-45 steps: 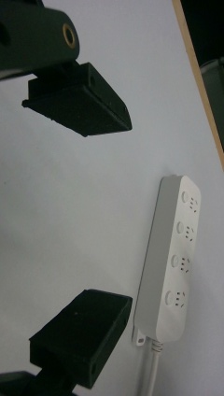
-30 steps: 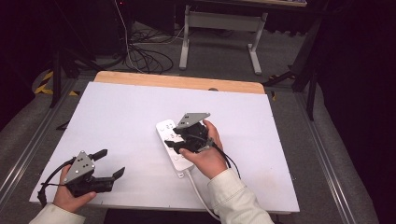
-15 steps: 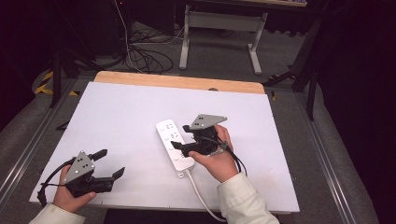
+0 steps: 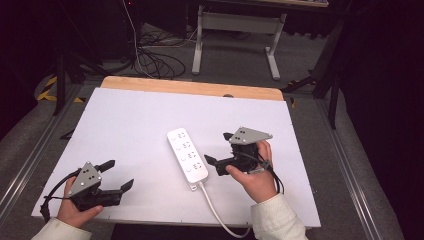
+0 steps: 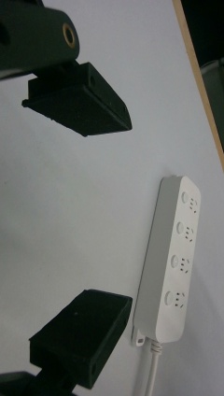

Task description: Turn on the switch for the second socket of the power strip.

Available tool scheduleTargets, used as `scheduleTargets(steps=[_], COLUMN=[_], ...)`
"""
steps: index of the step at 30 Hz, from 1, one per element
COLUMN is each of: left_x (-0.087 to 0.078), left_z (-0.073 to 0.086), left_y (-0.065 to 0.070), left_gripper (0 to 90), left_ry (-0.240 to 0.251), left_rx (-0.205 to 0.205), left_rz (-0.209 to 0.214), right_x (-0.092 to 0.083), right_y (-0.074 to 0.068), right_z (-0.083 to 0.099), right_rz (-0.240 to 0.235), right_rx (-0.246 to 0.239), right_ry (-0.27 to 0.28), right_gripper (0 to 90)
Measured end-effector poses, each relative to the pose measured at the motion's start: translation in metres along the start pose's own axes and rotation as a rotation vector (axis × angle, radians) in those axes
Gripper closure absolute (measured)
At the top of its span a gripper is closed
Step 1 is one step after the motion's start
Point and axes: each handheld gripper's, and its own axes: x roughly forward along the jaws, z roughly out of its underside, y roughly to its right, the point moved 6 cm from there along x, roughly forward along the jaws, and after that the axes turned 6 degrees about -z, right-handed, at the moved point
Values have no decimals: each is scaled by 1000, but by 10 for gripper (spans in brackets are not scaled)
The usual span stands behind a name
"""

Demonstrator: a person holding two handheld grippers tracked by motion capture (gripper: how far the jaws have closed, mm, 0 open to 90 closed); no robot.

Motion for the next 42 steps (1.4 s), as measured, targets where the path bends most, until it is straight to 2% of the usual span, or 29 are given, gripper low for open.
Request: scheduleTargets(steps=[3,18,22,24,27,32,37,40,41,42], left_x=[0,0,-1,-1,-1,-1,-2,-2,-2,-3], left_z=[0,-1,-1,-1,-1,-1,-1,-1,-1,-1], left_y=[0,0,-1,0,0,0,0,1,1,2], left_gripper=[150,148,148,148,148,148,147,147,144,144], left_ry=[3,6,9,9,9,11,13,12,8,2], left_rx=[-4,-8,-10,-23,-12,-19,-16,-7,9,17], left_rz=[0,6,8,12,9,11,15,12,11,5], right_x=[-11,-36,-38,-40,-40,-39,-38,-38,-39,-39], right_y=[5,20,21,24,25,25,25,26,25,25], right_z=[11,62,72,83,91,109,123,134,140,140], right_rz=[34,55,57,87,94,91,91,99,96,96], right_rx=[3,61,74,78,86,101,90,125,150,150], right_ry=[8,10,3,-6,-9,-29,-46,-60,-67,-67], right_gripper=[73,70,70,70,70,70,70,76,86,86])
